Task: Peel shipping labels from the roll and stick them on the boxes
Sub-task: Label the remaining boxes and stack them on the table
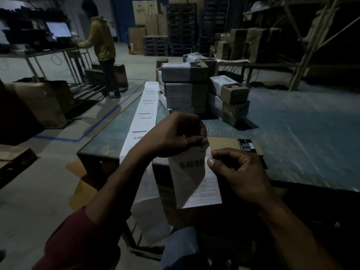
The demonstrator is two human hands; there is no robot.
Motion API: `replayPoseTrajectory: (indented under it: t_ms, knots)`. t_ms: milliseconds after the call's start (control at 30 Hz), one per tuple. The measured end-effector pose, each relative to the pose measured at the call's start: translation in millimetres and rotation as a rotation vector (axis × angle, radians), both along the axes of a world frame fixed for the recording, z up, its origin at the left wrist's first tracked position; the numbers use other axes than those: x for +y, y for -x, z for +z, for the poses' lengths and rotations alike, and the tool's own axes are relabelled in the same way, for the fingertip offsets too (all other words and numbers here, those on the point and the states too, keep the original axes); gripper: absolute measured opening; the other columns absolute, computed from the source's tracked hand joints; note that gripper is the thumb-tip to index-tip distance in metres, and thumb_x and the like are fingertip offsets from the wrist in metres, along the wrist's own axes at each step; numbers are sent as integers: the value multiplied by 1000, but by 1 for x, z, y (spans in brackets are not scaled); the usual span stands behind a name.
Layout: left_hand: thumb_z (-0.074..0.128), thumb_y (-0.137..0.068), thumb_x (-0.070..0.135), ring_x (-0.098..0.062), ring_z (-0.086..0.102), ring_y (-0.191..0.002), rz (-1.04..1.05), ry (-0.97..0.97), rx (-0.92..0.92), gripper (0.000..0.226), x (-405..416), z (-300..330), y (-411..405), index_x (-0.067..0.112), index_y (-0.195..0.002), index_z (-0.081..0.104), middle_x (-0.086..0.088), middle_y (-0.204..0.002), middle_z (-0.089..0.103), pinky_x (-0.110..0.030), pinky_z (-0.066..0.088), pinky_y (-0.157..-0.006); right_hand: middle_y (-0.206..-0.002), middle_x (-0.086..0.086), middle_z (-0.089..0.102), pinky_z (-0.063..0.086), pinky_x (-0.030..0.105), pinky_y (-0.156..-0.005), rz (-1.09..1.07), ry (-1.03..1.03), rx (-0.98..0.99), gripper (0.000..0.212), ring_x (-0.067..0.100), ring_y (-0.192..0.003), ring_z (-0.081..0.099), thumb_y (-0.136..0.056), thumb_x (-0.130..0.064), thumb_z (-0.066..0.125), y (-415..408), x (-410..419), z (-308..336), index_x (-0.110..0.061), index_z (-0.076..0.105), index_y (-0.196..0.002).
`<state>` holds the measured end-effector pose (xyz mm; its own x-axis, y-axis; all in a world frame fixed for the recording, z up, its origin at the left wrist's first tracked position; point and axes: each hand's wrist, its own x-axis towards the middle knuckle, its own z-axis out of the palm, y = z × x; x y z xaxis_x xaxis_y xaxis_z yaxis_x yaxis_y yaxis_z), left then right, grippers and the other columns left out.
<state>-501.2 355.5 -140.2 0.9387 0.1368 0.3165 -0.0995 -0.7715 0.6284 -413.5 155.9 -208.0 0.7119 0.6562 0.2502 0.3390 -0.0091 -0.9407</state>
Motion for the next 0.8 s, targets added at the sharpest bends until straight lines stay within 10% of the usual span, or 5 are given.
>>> replayPoseTrajectory:
  t_ms: [133,233,333,533,800]
  knots:
    - [82,-91,30,12,65,-94,53,-89,-145,27,-14,19,-26,24,-113,70,23,-100,68,-11,52,-76,-87,1,80,63,39,-64,-83,-25,62,11,22,-78,78,-87,-15,82,-26,-8,20,-23,80,-94]
    - [78,-90,48,-4,62,-109,209,-167,-295,41,-8,22,-42,27,-124,69,11,-121,68,-27,53,-86,-82,7,79,57,32,-53,-148,-71,156,10,21,-64,75,-87,-12,82,-42,-9,29,-19,79,-94]
    - [73,-91,57,-7,73,-84,311,193,-272,32,3,7,-50,27,-105,76,9,-95,78,-30,58,-69,-86,10,80,55,29,-50,-186,-84,280,15,17,-59,72,-88,-7,79,-59,-6,35,-8,75,-103]
    - [86,-86,21,-16,66,-58,344,701,-74,24,3,-35,-55,13,-107,75,-4,-75,78,-24,38,-48,-83,15,79,55,28,-52,-212,-16,336,16,23,-62,72,-88,-4,79,-90,3,25,0,74,-103]
    - [94,-75,19,-10,63,-53,440,610,-14,30,0,-52,-80,16,-98,75,-7,-78,79,-25,44,-55,-84,18,78,57,31,-52,-283,169,251,31,26,-61,75,-82,-4,85,-109,5,19,-4,72,-110]
